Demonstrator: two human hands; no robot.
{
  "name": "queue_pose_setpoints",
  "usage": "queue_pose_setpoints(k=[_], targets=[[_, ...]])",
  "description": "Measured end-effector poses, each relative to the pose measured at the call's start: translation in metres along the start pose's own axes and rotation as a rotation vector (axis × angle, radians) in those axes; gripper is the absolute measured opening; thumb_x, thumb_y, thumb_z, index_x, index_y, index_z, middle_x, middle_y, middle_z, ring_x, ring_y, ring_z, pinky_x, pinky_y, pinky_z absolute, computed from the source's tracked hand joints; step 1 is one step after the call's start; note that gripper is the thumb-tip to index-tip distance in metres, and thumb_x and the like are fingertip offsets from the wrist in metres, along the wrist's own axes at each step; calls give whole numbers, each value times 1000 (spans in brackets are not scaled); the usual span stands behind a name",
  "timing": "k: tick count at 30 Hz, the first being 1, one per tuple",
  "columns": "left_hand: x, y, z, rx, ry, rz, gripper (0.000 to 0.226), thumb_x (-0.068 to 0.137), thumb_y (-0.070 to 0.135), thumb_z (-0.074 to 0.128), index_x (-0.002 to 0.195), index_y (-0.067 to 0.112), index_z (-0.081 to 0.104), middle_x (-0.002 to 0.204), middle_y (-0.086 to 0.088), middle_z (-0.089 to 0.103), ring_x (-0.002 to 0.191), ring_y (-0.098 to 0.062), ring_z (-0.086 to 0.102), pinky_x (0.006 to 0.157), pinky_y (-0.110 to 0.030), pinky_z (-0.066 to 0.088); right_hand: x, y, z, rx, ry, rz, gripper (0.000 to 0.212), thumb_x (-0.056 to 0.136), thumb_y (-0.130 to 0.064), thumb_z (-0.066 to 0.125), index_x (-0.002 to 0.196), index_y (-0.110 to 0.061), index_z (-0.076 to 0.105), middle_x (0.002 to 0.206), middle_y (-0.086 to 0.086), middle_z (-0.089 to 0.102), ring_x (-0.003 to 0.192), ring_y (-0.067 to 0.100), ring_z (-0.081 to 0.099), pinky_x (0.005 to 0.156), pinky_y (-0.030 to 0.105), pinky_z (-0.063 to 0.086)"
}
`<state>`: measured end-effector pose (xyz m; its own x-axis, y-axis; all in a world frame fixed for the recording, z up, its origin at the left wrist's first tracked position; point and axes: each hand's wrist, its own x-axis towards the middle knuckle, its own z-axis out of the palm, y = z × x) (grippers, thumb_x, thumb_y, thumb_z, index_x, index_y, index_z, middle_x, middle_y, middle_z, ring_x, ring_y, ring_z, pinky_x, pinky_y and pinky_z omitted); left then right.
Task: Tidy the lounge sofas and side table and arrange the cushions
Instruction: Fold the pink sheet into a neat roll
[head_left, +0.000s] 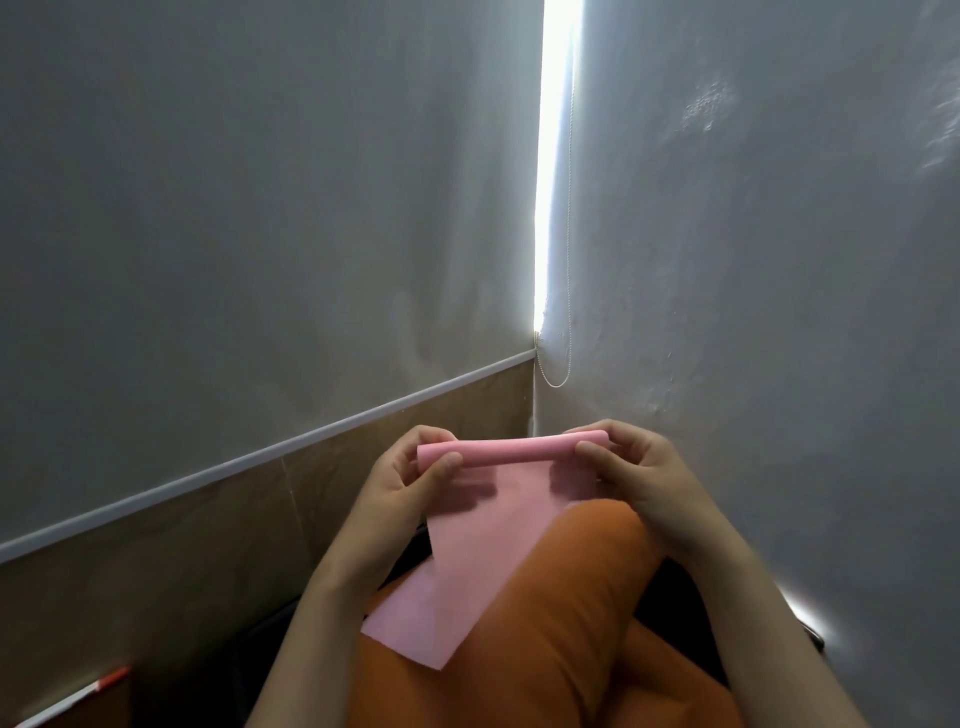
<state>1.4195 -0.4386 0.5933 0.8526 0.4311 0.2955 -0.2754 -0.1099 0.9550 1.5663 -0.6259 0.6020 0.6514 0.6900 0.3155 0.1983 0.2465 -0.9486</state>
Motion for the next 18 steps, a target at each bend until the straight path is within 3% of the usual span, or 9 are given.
queue_pose_setpoints(k=[4, 7, 9, 11, 14, 18], targets=[[-2, 4, 2, -5, 4, 20, 20, 88, 22, 62, 102, 9, 56, 87, -7, 66, 76, -22, 68, 56, -30, 56, 1, -2, 0, 12, -23, 9, 18, 80, -27, 66, 93, -17, 72, 74, 10, 68, 69, 25, 68, 64, 44, 60], [-3, 6, -1, -18, 15, 15, 20, 87, 19, 64, 105, 11, 58, 93, -9, 67, 79, -26, 68, 59, -33, 56, 4, -1, -1, 33, -54, 6, 30, 78, -36, 73, 99, -15, 71, 75, 8, 67, 71, 26, 66, 70, 57, 58], [-2, 5, -4, -16, 42, 11, 20, 83, 20, 69, 103, 18, 63, 98, -11, 67, 87, -31, 68, 65, -39, 58, 6, -1, -1, 77, -92, 18, 48, 66, -45, 84, 102, -16, 71, 80, 9, 69, 76, 28, 67, 73, 53, 59], [-2, 4, -7, -29, 69, 6, 19, 79, 22, 77, 95, 25, 68, 98, -6, 67, 90, -29, 67, 72, -42, 57, 8, 0, -2, 143, -130, 19, 52, 57, -41, 90, 99, -16, 73, 86, 10, 71, 82, 28, 69, 74, 41, 60], [-2, 6, -8, 11, 101, 22, 22, 69, 37, 80, 85, 27, 70, 92, 1, 69, 86, -21, 67, 70, -32, 54, 11, 2, 0, 172, -149, 24, 50, 51, -35, 93, 92, -13, 74, 90, 15, 72, 87, 38, 71, 77, 38, 59], [-3, 5, -9, 67, 162, 23, 5, 82, 24, 69, 87, 24, 70, 88, -2, 72, 81, -20, 69, 65, -26, 54, 16, 5, 6, 132, -100, 13, 53, 45, -44, 94, 81, -11, 72, 82, 16, 69, 84, 43, 70, 74, 39, 60]])
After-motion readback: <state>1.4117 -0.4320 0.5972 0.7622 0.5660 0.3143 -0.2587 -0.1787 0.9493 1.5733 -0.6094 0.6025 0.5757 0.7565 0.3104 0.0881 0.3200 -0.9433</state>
